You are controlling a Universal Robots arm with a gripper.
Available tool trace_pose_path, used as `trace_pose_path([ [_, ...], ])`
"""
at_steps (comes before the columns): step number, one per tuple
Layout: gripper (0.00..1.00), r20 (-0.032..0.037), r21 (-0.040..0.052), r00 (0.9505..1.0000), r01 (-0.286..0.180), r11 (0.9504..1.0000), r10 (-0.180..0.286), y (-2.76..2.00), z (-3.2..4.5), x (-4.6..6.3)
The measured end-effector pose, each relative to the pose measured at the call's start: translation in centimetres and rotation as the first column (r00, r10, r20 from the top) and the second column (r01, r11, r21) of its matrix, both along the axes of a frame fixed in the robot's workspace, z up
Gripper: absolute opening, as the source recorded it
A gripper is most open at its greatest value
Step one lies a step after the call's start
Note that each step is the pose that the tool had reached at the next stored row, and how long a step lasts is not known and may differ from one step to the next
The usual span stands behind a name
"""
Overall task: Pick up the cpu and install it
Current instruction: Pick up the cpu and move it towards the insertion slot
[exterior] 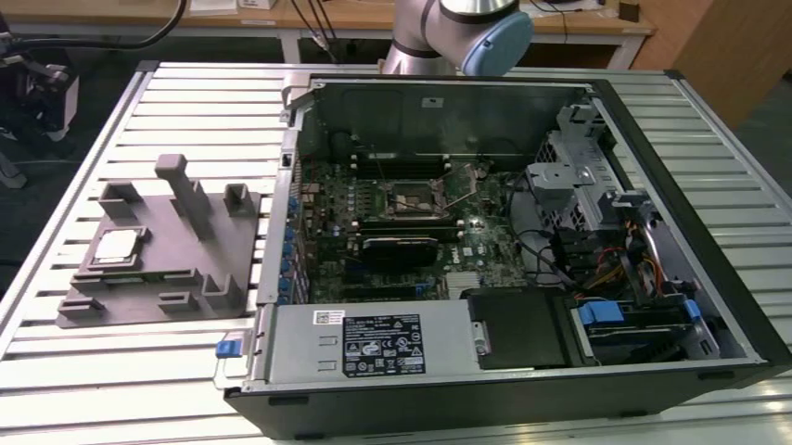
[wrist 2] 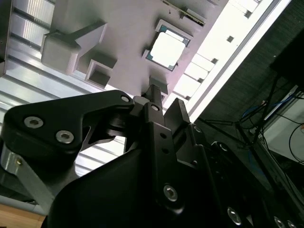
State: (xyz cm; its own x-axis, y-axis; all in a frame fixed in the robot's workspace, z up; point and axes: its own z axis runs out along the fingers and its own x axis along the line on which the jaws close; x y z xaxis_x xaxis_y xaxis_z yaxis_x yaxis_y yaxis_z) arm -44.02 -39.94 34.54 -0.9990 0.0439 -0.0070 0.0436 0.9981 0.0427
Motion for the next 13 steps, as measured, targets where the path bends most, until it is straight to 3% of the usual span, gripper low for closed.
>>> trace_pose_path([
  [13,0.3,-0.0091,0.0001,1.0,-0.002,1.0,0.002,-0.12,-0.76,0.0],
])
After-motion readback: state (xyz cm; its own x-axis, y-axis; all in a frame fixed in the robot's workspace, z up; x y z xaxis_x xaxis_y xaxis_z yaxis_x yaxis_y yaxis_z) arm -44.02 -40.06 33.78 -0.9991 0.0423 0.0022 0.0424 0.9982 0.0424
